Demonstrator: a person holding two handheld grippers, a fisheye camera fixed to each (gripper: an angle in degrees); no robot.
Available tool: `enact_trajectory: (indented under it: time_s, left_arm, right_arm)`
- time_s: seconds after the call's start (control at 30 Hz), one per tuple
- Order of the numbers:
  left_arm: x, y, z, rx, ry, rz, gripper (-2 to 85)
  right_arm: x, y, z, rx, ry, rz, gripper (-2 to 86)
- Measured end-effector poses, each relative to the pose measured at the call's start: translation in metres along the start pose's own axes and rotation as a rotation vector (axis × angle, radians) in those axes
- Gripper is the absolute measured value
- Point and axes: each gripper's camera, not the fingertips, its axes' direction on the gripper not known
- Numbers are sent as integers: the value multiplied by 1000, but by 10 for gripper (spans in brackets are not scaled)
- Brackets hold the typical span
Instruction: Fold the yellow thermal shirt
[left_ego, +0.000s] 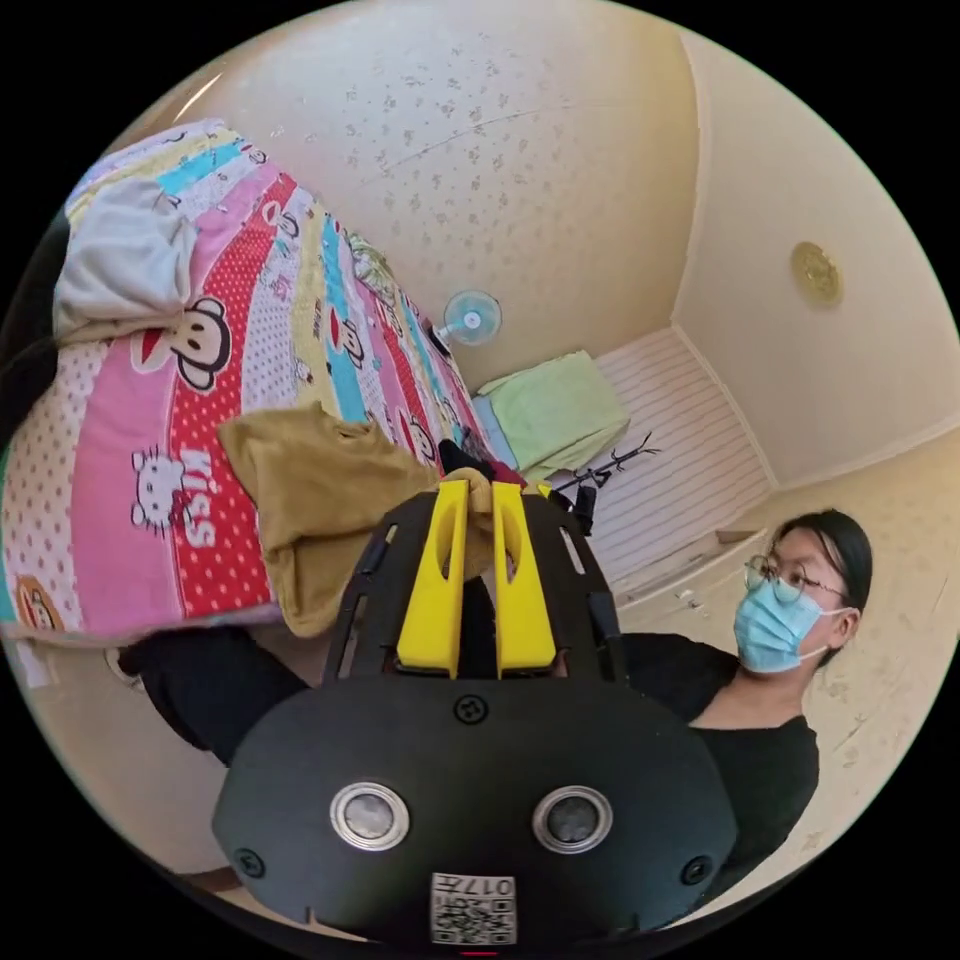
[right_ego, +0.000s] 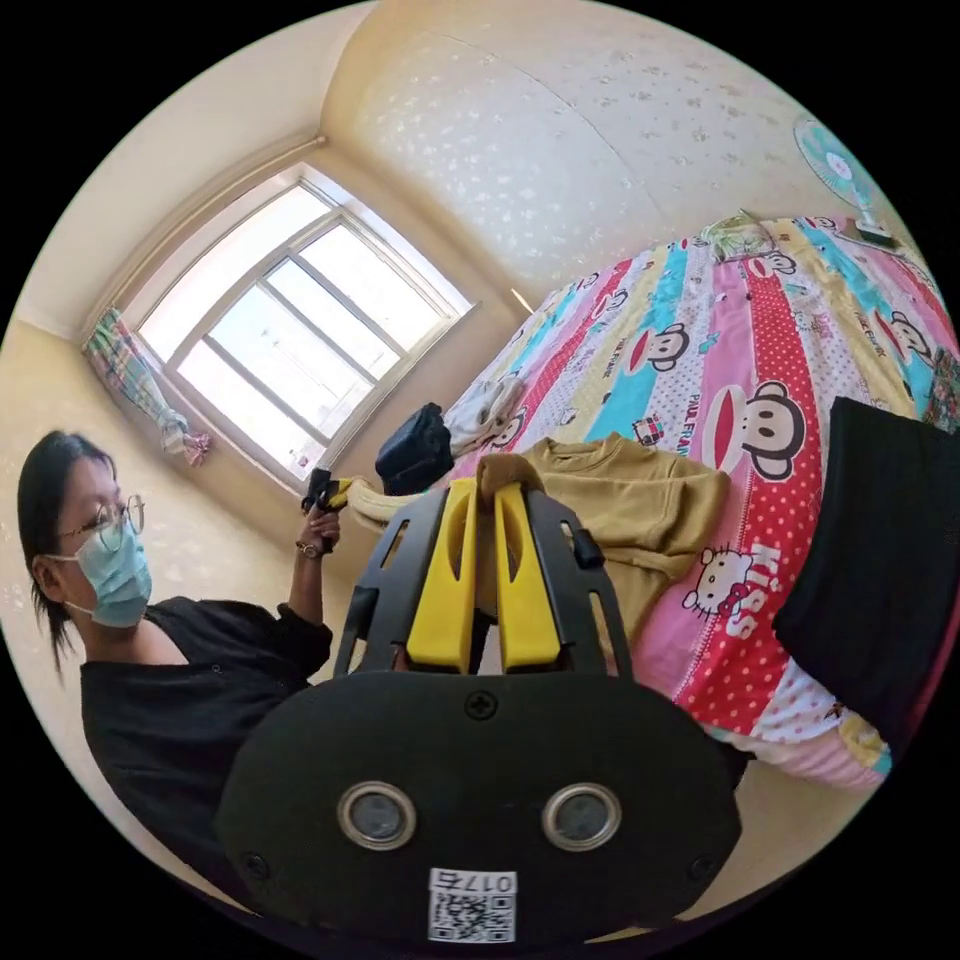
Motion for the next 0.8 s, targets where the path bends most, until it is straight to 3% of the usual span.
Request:
enact_trajectory:
  time_s: [0.07, 0.17, 0.4, 0.5, 0.67, 0.8]
  left_arm:
    - [-37, -35, 15, 31, -57, -57, 93]
    - [-81, -52, 33, 64, -39, -171, 145]
    - [-112, 19, 77, -105, -276, -197, 141]
    - [-121, 49, 87, -150, -264, -235, 145]
    - [-124, 77, 88, -170, -228, -288, 141]
    - [-141, 92, 87, -146, -238, -370, 138]
  right_arm:
    - [24, -39, 19, 29, -44, 43, 57]
    - [46, -65, 43, 75, 124, 107, 73]
    - [94, 0, 104, -157, 348, 163, 103]
    - [106, 27, 123, -242, 400, 169, 104]
    - [93, 37, 109, -229, 388, 134, 46]
    - [105, 45, 113, -312, 521, 139, 38]
